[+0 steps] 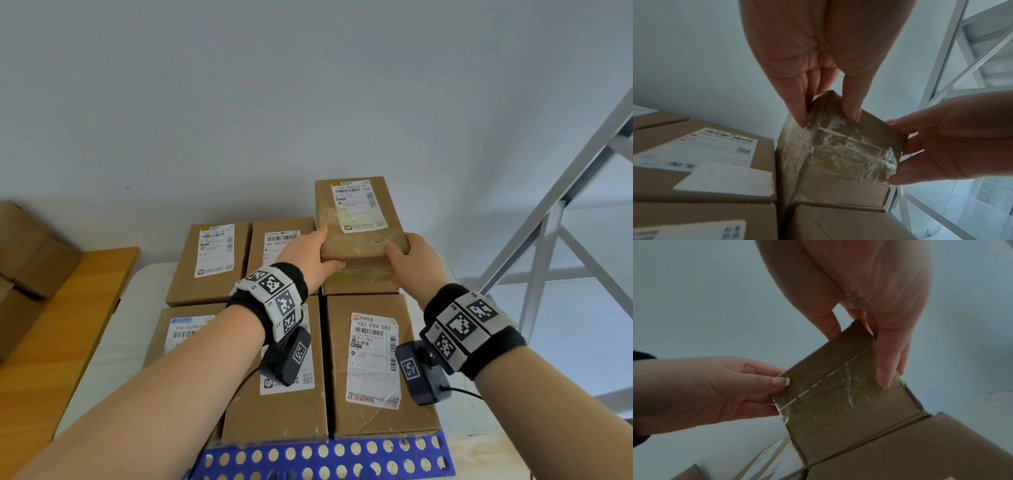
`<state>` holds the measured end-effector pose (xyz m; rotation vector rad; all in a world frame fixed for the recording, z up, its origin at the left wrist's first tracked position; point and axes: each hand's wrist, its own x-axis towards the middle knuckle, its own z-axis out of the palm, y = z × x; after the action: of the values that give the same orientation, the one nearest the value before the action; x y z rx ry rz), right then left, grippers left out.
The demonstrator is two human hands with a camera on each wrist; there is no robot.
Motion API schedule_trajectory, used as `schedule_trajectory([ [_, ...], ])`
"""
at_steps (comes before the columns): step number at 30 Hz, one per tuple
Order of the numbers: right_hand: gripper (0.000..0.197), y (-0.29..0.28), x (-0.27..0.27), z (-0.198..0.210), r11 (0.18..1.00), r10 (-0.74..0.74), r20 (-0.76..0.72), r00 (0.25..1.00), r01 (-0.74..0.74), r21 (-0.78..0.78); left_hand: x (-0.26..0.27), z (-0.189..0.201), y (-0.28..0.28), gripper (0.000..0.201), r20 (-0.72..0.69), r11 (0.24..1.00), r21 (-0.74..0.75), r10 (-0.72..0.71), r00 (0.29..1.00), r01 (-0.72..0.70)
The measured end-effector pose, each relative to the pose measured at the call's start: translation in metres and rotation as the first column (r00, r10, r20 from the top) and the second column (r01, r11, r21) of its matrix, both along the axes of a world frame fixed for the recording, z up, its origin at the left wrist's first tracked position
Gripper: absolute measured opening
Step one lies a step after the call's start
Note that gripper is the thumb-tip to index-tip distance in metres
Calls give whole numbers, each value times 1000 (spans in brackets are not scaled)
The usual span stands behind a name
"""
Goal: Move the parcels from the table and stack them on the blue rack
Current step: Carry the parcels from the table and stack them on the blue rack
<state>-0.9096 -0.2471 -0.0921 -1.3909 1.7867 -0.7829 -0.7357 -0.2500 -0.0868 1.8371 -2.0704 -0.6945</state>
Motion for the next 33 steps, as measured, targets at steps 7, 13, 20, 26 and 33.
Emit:
schedule_trajectory([
  [7, 34, 2, 2, 0, 1000, -2, 8, 1000, 2, -18, -2, 2, 2, 74, 23, 1000, 10, 2, 1000, -2],
  [13, 35, 2, 0, -1, 1000, 3, 33, 999, -2, -13, -4, 5, 5, 70, -27, 999, 39, 29, 999, -28],
  [20, 54, 8, -4, 10, 1000, 15, -13, 1000, -15, -11, -3, 11, 14, 63, -162, 997, 65, 61, 985, -51],
  [26, 47, 22, 16, 37, 949, 84, -137, 987, -121, -290, 7, 28, 42, 62, -218, 975, -32, 209, 953, -221],
  [33, 34, 57, 83, 48, 885, 394, 27, 919, -371, -280, 59, 39, 103, 47, -270, 917, -99, 348, 898, -386],
])
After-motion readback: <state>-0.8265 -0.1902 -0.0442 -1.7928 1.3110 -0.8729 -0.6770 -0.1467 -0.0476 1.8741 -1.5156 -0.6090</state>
